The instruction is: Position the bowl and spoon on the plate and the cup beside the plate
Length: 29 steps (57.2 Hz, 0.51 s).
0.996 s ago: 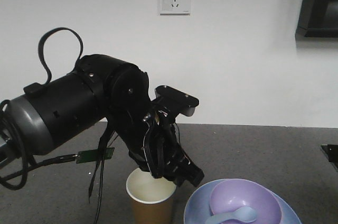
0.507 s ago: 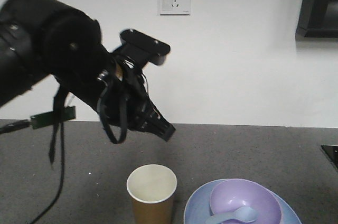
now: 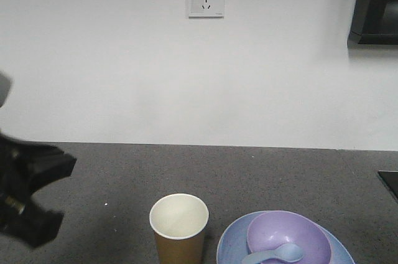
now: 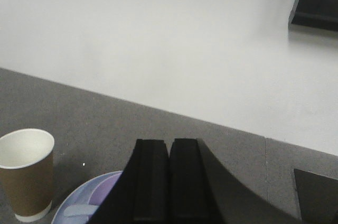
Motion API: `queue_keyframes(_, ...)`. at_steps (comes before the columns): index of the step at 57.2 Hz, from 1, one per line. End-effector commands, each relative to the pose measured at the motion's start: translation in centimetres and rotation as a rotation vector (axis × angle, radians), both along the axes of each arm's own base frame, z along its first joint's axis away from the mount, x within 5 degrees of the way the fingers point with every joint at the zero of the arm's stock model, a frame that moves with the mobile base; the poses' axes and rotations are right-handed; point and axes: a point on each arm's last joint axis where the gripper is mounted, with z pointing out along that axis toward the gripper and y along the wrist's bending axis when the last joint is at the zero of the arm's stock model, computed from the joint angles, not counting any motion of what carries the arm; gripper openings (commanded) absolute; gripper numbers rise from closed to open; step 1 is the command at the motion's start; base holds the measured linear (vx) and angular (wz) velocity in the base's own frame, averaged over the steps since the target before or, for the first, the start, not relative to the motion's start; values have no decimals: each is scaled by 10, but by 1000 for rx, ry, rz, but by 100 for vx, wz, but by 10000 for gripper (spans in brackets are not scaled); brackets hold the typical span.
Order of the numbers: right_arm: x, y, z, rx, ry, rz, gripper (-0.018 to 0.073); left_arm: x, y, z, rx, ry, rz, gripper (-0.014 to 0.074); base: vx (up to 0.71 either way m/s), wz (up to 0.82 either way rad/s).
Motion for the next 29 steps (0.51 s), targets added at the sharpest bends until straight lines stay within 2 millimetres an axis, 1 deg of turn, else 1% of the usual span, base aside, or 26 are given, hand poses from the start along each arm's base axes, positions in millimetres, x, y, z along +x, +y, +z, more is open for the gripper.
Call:
queue_keyframes(1, -10, -3, 1, 56, -195, -28, -11, -22, 12, 3, -162, -180, -48, -4, 0, 0)
queue_keyframes(3, -12, -4, -7, 66, -218, -38, -11, -28, 16, -8, -177, -183, -54, -4, 0, 0)
queue_keyframes(6, -15, -6, -14, 76, -253, -53, -11, -37, 22, -19, -191, -199, -63, -4, 0, 0)
queue_keyframes(12, -17, -7, -23, 83, -281, -67, -11, -47, 29, -31, -201, -221, -73, -4, 0, 0)
queue_keyframes(19, -15, -7, -31, 81, -259, -66, -11, -50, 32, -34, -204, -209, -68, -4, 0, 0)
queue_keyframes(29, -15, -6, -33, 77, -237, -60, -11, -50, 32, -34, -202, -207, -68, -4, 0, 0)
